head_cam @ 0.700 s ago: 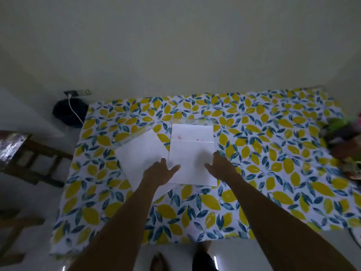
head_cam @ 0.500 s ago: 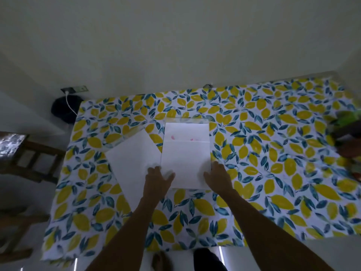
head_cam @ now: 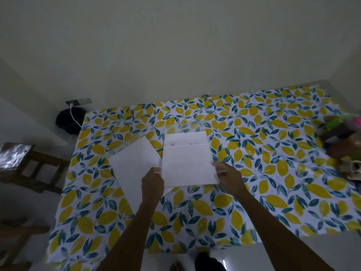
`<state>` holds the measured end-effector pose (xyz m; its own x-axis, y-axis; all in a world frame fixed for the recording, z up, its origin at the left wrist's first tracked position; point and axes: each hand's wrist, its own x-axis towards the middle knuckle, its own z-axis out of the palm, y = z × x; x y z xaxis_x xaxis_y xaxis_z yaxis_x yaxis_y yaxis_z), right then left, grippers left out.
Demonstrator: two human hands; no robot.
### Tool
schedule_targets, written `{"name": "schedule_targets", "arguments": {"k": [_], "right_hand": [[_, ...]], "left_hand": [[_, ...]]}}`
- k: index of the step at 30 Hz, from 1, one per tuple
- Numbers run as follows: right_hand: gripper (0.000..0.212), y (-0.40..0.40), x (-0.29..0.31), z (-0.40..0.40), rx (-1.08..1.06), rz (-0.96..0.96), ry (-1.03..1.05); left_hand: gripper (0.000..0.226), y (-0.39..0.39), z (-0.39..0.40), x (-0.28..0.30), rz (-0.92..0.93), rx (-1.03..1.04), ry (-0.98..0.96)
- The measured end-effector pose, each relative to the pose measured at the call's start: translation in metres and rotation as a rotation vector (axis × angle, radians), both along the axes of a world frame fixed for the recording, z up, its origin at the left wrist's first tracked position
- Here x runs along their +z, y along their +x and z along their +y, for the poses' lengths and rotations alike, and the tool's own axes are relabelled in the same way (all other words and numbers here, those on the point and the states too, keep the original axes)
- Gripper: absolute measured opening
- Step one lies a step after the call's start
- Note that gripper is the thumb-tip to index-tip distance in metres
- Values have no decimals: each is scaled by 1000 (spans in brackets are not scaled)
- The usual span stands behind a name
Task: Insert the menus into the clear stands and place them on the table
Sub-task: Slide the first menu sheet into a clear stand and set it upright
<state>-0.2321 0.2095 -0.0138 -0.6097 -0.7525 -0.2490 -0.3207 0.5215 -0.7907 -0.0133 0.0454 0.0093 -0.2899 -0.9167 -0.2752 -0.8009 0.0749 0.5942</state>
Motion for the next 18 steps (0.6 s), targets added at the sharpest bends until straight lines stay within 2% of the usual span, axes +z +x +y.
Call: {"name": "schedule_targets", "arguments": {"k": [5, 9, 12, 18], "right_hand": [[35, 7, 27, 35, 7, 26, -62], [36, 6, 41, 59, -16, 74, -143], [35, 4, 59, 68, -12, 108, -128], [22, -28, 90, 42, 85, 160, -144]], "left_hand": [[44, 24, 20, 13, 117, -138, -90], [37, 42, 47, 23, 310, -226, -48], [27, 44, 66, 32, 449, -175, -27], [20, 24, 55, 60, 519, -120, -167]]}}
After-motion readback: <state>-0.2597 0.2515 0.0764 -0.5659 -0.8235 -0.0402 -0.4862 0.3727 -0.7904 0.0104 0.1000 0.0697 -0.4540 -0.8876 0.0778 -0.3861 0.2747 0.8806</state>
